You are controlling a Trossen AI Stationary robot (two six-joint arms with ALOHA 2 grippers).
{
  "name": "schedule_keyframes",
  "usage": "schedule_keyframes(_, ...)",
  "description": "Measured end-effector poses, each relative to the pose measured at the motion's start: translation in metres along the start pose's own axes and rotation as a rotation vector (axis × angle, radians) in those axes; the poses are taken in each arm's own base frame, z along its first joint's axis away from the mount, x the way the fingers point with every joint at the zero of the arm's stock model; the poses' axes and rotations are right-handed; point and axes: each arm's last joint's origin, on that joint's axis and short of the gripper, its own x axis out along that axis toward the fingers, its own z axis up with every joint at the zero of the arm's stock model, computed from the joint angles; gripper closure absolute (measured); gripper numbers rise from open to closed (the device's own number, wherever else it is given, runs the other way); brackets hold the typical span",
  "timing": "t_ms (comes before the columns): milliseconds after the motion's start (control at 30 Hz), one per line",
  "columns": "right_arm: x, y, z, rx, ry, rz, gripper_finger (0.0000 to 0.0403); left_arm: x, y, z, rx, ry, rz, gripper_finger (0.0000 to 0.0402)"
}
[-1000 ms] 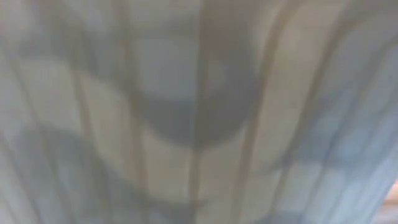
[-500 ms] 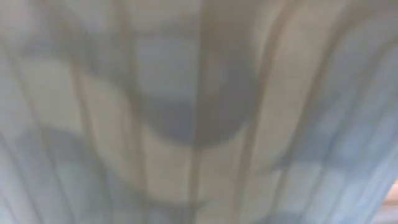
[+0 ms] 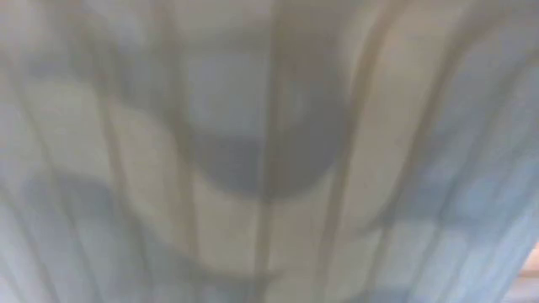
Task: Nest bowls inside each other
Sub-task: Stack the white bowl on the stacked white bowls
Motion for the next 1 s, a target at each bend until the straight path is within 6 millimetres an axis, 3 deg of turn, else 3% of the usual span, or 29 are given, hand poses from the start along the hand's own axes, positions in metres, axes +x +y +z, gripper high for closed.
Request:
schedule_keyframes(200,0.000,0.000,0.001,0.027,-0.011,0.000,0.0155,0.014,0.002,-0.015,-0.210,0.090,-0.002,0.0217)
schedule_keyframes(367,0.000,0.000,0.001,0.027,-0.011,0.000,0.0155,0.019,0.005,-0.023,-0.281,0.144,0.059,0.0217)
schedule_keyframes(500,0.000,0.000,0.001,0.029,-0.011,0.000,0.0155,0.029,0.005,-0.028,-0.340,0.123,-0.032,0.0217)
schedule_keyframes(700,0.000,0.000,0.001,0.052,-0.005,0.001,0.0155,0.040,0.001,-0.042,-0.349,0.182,0.029,0.0217)
schedule_keyframes(1000,0.000,0.000,0.001,0.058,-0.005,0.001,0.0155,0.039,0.002,-0.039,-0.318,0.158,0.032,0.0217)
